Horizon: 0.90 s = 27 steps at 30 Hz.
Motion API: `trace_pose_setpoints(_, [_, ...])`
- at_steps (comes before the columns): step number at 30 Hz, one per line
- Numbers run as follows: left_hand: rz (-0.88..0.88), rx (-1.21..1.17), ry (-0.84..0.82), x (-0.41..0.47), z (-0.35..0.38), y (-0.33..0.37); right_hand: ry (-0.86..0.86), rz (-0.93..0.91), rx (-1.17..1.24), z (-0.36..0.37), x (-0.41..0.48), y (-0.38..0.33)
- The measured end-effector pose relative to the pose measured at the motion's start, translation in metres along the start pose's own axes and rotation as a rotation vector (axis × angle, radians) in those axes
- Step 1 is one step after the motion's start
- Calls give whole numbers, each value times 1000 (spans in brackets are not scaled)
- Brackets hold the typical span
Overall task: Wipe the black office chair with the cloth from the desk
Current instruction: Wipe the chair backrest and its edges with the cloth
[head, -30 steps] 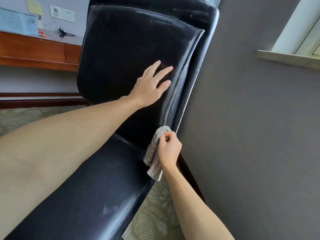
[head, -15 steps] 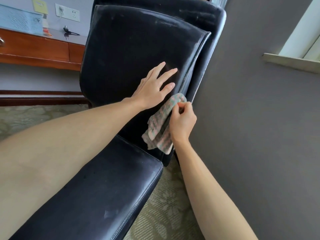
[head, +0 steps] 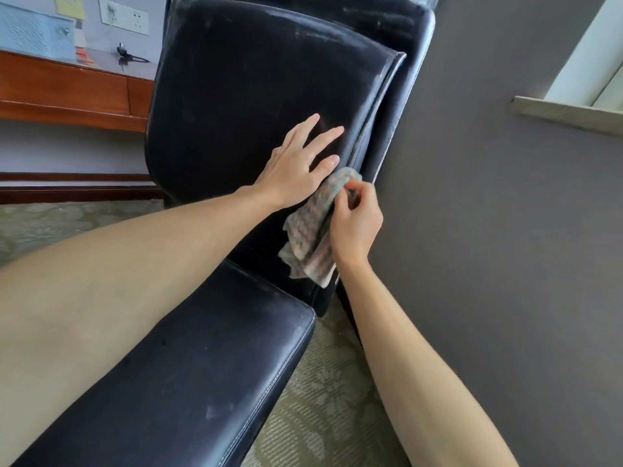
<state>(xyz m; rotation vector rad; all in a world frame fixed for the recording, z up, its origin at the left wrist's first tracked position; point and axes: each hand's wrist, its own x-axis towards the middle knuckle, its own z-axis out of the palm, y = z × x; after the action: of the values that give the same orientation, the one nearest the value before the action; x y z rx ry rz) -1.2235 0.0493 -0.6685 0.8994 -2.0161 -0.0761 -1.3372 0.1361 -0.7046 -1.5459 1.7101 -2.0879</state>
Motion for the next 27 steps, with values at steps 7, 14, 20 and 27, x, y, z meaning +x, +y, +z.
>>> trace_pose_setpoints(7, [20, 11, 16, 11, -4, 4, -24, 48, -93, 0, -20, 18])
trace_pose_setpoints(14, [56, 94, 47, 26, -3, 21, -37, 140, -82, -1, -39, 28])
trace_pose_setpoints(20, [53, 152, 19, 49, -13, 44, -46, 127, -85, 0, -25, 18])
trace_pose_setpoints(27, [-13, 157, 1, 71, -10, 64, -50, 114, -71, -3, -20, 15])
